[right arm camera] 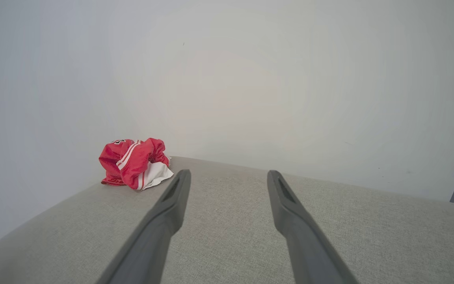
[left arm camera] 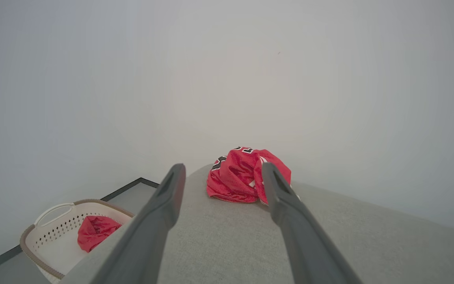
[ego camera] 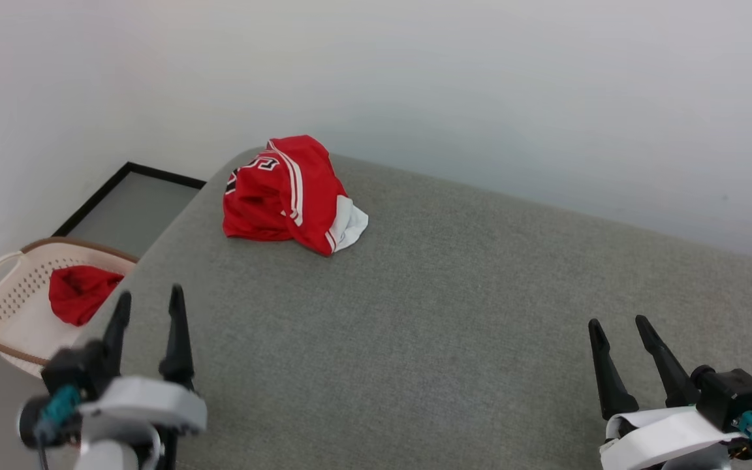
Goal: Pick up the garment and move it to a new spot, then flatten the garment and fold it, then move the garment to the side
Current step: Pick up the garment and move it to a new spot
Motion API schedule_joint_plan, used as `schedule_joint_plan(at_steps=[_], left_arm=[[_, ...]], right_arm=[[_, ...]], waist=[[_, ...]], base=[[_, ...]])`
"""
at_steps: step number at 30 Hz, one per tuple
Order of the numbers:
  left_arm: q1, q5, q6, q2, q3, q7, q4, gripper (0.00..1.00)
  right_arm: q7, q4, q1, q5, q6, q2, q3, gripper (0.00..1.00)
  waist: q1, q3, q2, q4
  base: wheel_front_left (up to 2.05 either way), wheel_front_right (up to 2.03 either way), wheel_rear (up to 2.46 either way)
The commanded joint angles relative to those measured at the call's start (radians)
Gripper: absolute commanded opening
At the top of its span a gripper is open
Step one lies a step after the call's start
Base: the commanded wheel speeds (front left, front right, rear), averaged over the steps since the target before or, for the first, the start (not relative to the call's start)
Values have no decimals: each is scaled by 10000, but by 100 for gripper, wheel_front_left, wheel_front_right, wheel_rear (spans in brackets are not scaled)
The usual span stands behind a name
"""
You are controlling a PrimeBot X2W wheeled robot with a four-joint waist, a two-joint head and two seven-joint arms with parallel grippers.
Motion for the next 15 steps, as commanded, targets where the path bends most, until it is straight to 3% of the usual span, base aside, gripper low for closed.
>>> schedule_joint_plan(at_steps=[1,5,15], left_arm=[[-429,-199,-30,200,-98,-22,238,100],[-1336,-786,-29,755,-675,113,995,100],[-4568,-2507,-29,2425,-1785,2068,2024,100]], right_arm=[[-37,24,-143,-43,40,-108,51,100],[-37,42,-307,-84,40,-260,183,100],[229,-512,-1042,-101,41,-1021,328,100]], waist=[[0,156,0,-58],[0,474,0,-301],[0,2265,0,-981]], base=[[0,0,0],[0,0,0],[0,0,0]])
